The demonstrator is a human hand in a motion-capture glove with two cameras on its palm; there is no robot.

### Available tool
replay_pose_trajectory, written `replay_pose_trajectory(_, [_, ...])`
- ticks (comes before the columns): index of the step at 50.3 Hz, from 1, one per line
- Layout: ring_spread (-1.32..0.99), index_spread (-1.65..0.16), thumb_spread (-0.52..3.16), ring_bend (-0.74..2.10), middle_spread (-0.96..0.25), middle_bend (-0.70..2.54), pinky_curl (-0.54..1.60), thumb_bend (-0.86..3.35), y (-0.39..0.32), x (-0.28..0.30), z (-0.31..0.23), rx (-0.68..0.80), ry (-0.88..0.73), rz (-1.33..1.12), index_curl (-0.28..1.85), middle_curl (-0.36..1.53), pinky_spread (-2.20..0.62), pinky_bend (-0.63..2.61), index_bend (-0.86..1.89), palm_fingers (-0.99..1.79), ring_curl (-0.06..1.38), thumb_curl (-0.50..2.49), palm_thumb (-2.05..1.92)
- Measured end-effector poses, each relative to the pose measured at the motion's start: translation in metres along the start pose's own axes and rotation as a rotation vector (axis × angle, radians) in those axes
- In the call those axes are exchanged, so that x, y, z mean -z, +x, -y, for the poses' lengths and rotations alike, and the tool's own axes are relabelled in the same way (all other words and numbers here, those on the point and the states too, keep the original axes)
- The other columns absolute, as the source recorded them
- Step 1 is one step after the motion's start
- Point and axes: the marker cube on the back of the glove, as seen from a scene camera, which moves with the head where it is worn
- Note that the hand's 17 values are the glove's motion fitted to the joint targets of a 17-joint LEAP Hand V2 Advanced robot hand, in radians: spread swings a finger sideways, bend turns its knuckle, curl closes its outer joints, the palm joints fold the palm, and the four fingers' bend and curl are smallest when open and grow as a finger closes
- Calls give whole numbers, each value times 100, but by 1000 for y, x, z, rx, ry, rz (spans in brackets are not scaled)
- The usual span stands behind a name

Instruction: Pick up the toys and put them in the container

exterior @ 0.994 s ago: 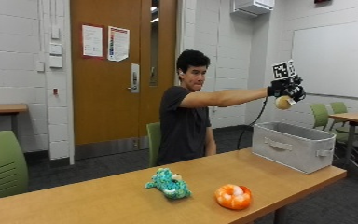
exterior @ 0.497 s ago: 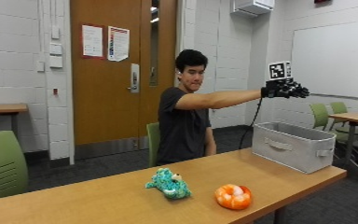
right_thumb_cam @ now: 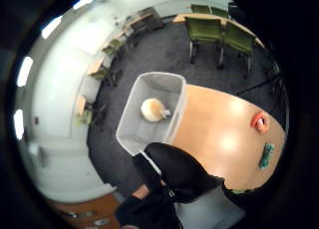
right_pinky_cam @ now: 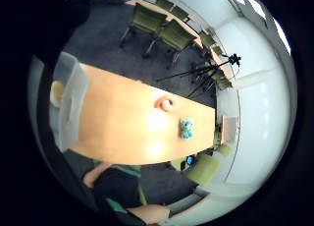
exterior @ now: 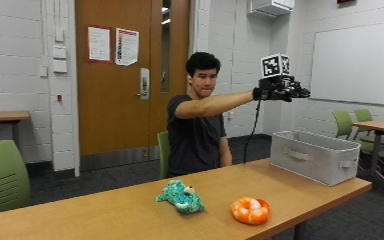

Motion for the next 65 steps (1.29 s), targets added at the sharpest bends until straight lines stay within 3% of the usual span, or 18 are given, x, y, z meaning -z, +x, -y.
replay_pose_trajectory(18, [-32,-20,94,50,-9,31,33,-9,159,-21,2,-111,1,-36,51,48,-18,76,18,0,29,25,-12])
replay_pose_trajectory(34, [-37,-24,92,48,-14,31,32,-10,248,-101,7,-197,-46,8,49,47,-19,68,18,3,29,21,-12])
replay_pose_trajectory(65, [-44,-28,92,33,-20,29,32,-10,305,-278,1,-271,-268,76,48,46,-17,55,19,0,27,16,-14])
